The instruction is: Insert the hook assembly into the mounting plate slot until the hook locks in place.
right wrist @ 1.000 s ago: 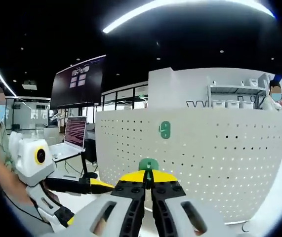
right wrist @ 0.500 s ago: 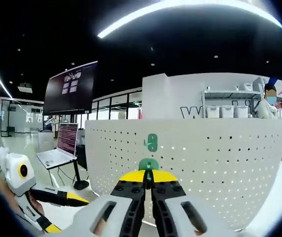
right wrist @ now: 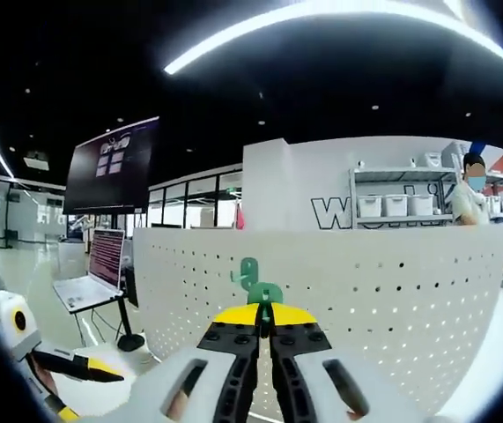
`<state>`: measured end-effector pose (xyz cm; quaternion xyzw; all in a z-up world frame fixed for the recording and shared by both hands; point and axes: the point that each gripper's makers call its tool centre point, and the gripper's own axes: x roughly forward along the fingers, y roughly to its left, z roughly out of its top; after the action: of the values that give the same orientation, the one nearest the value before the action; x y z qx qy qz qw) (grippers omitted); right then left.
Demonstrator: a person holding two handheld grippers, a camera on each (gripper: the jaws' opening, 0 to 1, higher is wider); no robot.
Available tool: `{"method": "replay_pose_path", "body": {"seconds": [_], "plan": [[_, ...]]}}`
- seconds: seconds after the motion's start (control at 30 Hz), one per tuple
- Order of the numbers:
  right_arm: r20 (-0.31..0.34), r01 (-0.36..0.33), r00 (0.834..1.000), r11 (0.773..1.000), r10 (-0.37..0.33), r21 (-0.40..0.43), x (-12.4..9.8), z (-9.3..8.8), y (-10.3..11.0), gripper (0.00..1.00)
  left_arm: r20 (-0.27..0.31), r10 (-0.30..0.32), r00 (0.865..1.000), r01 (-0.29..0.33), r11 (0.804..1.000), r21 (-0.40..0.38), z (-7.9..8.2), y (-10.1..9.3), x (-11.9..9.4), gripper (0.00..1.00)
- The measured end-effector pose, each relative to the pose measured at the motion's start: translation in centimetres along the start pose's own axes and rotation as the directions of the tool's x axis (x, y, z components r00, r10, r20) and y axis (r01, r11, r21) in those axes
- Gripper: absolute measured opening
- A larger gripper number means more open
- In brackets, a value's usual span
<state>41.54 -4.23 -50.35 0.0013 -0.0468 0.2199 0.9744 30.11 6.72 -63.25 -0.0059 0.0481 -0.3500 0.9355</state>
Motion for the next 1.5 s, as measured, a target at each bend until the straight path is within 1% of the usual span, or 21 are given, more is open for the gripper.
{"method": "replay_pose_path", "body": {"seconds": [0.23, 0.27, 0.33, 0.43, 0.63, 1.13, 1.23, 1.3, 1.37, 1.43, 1.5], "plan": [[0.004, 0.012, 1.000, 1.000, -0.012, 0.001, 0.6, 0.2, -0.2, 0.01, 0.010, 0.005, 1.000, -0.005, 1.000, -0.003, -0.1, 0.1, -0.3, 0.67], [0.001, 0.012, 1.000, 1.000, -0.012, 0.013, 0.7, 0.1, -0.3, 0.01, 0.010, 0.006, 1.000, -0.006, 1.000, -0.005, -0.2, 0.1, -0.4, 0.67], [0.002, 0.015, 1.000, 1.000, -0.015, 0.001, 0.8, 0.2, -0.4, 0.01, 0.011, 0.010, 1.000, -0.010, 1.000, 0.000, -0.2, 0.2, -0.6, 0.67], [0.002, 0.028, 1.000, 1.000, -0.028, 0.014, 1.0, 0.2, -0.7, 0.01, 0.012, 0.018, 1.000, -0.018, 1.000, -0.008, -0.5, 0.3, -0.9, 0.68], [0.014, 0.045, 0.999, 0.999, -0.045, 0.007, 1.6, 0.5, -0.9, 0.01, 0.003, 0.020, 1.000, -0.020, 1.000, -0.013, -1.3, 0.2, -1.3, 0.67], [0.030, 0.087, 0.996, 0.996, -0.086, -0.015, 3.6, 1.2, -1.0, 0.01, 0.011, 0.014, 1.000, -0.014, 1.000, -0.015, -1.5, 0.0, -1.8, 0.67], [0.032, 0.098, 0.995, 0.995, -0.097, -0.025, 3.9, 1.1, -1.1, 0.01, 0.017, 0.017, 1.000, -0.017, 1.000, -0.020, -1.4, 0.1, -1.8, 0.67], [0.044, 0.114, 0.993, 0.993, -0.113, -0.025, 3.9, 1.2, -1.4, 0.01, 0.017, 0.015, 1.000, -0.015, 1.000, -0.024, -1.4, 0.2, -1.8, 0.67], [0.045, 0.119, 0.992, 0.993, -0.118, -0.025, 4.2, 1.2, -1.5, 0.01, 0.017, 0.016, 1.000, -0.015, 1.000, -0.024, -1.4, 0.2, -1.8, 0.67], [0.044, 0.128, 0.991, 0.991, -0.126, -0.043, 4.4, 1.1, -1.6, 0.01, 0.020, 0.017, 1.000, -0.016, 1.000, -0.026, -1.4, 0.2, -1.8, 0.67], [0.038, 0.136, 0.990, 0.990, -0.135, -0.039, 4.7, 0.9, -1.7, 0.01, 0.021, 0.014, 1.000, -0.014, 1.000, -0.026, -1.4, 0.1, -1.8, 0.67]]}}
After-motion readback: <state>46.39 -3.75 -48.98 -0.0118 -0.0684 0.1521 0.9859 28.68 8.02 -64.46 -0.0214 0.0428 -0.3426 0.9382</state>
